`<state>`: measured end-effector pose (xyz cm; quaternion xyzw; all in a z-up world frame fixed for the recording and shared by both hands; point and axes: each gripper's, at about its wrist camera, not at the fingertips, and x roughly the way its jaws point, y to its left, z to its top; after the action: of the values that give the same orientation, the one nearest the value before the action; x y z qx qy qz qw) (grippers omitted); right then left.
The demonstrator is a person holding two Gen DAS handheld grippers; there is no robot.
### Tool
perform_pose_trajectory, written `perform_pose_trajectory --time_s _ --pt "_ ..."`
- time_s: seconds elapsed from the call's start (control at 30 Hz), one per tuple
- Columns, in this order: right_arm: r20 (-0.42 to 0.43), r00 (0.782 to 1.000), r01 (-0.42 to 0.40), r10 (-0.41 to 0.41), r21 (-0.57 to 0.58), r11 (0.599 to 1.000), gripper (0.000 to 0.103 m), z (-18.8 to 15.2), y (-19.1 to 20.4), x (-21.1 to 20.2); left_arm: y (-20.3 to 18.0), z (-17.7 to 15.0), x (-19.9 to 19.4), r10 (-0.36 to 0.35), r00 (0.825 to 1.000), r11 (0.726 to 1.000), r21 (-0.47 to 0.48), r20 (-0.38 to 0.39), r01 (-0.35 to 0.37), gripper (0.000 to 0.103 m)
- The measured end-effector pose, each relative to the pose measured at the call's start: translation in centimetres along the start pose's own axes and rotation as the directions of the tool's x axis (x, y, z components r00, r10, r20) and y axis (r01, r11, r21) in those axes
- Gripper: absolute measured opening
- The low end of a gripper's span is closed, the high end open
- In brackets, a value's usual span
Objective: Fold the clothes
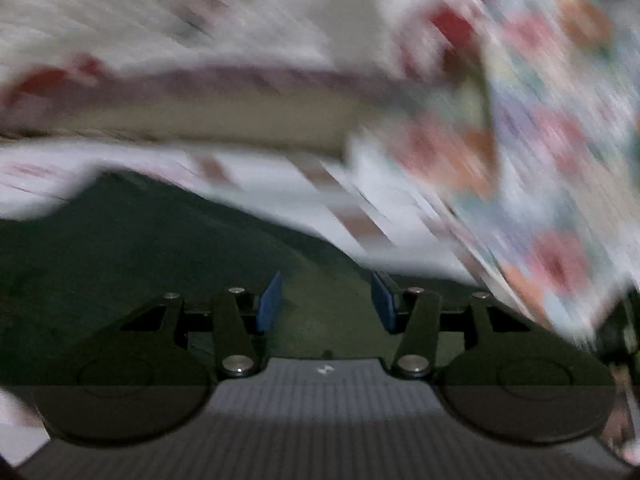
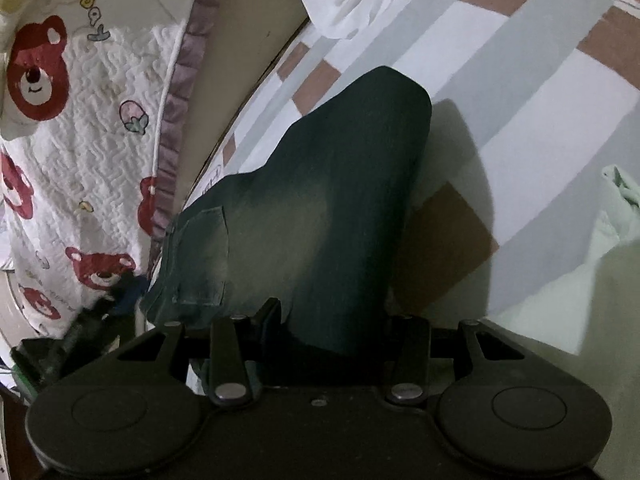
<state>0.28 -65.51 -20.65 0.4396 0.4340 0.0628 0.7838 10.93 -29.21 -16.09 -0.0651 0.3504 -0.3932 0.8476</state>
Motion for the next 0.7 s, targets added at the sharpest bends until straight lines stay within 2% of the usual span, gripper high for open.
perform_pose_trajectory --time_s 0.03,0.07,0.13,0.2,0.27,0.3,0.37,0.47,0.5,0.57,0.6,0.63,0.67,0.7 --pt "-0.005 1.0 -0.004 0.004 0.004 1.0 0.051 0.0 -0.1 -0.1 -1.1 -0.6 1.3 -0.028 0.998 0.999 0.042 -0.059 0.031 0.048" --pt "-0.01 1.0 -0.007 0.007 0.002 1.0 0.051 0.0 -0.1 -0.1 -2.0 -1.5 2.5 -0.051 0.988 0.994 0.091 -0.144 0.065 0.048" --pt "-0.018 1.0 -0.012 0.012 -0.014 1.0 0.051 -0.1 -0.1 -0.3 -2.9 -3.3 4.2 -0.034 0.96 0.986 0.15 -0.279 0.078 0.048" --pt "-0.027 1.0 -0.013 0.012 -0.042 0.999 0.048 -0.2 0.0 -0.5 -2.6 -3.9 4.0 -0.054 0.955 0.983 0.154 -0.293 0.103 0.048" --pt "-0.023 1.0 0.007 -0.01 -0.112 0.994 0.04 -0.4 0.5 -0.8 -1.5 -3.2 3.8 -0.099 0.939 0.987 0.085 -0.33 0.133 0.048" --pt "-0.018 1.0 0.019 -0.022 -0.147 0.989 0.038 -0.5 0.8 -0.9 -1.1 -2.7 3.8 -0.118 0.93 0.988 0.054 -0.349 0.145 0.048" --pt "-0.006 1.0 0.005 -0.006 -0.143 0.99 0.038 -0.4 0.5 -1.1 -0.8 -2.4 3.7 -0.121 0.923 0.987 0.055 -0.366 0.151 0.049" --pt "0.011 0.999 -0.05 0.05 -0.065 0.997 0.042 -0.3 -0.7 -1.0 -1.4 -3.3 3.3 -0.103 0.929 0.988 0.068 -0.355 0.136 0.049" --pt "0.015 0.997 -0.069 0.07 -0.041 0.997 0.048 -0.3 -1.0 -0.9 -1.6 -3.5 3.3 -0.098 0.931 0.989 0.07 -0.352 0.131 0.049" --pt "0.012 0.996 -0.093 0.093 -0.022 0.995 0.053 -0.3 -1.0 -0.4 -1.8 -3.5 3.3 -0.089 0.933 0.989 0.078 -0.348 0.123 0.049" --pt "0.015 0.995 -0.1 0.1 -0.037 0.994 0.05 -0.3 -0.7 -0.3 -1.8 -3.3 3.2 -0.085 0.936 0.99 0.081 -0.342 0.12 0.049" --pt "0.023 0.994 -0.104 0.106 -0.072 0.992 0.042 -0.4 0.0 -0.4 -1.9 -3.1 3.0 -0.083 0.939 0.99 0.083 -0.335 0.116 0.049" --pt "0.031 0.993 -0.109 0.113 -0.107 0.988 0.027 -0.4 0.6 -0.5 -1.8 -2.6 2.6 -0.065 0.95 0.991 0.088 -0.307 0.097 0.049" --pt "0.044 0.989 -0.138 0.144 -0.127 0.982 0.025 -0.3 1.2 -0.7 -1.7 -2.0 1.8 -0.025 0.969 0.994 0.094 -0.245 0.049 0.049"
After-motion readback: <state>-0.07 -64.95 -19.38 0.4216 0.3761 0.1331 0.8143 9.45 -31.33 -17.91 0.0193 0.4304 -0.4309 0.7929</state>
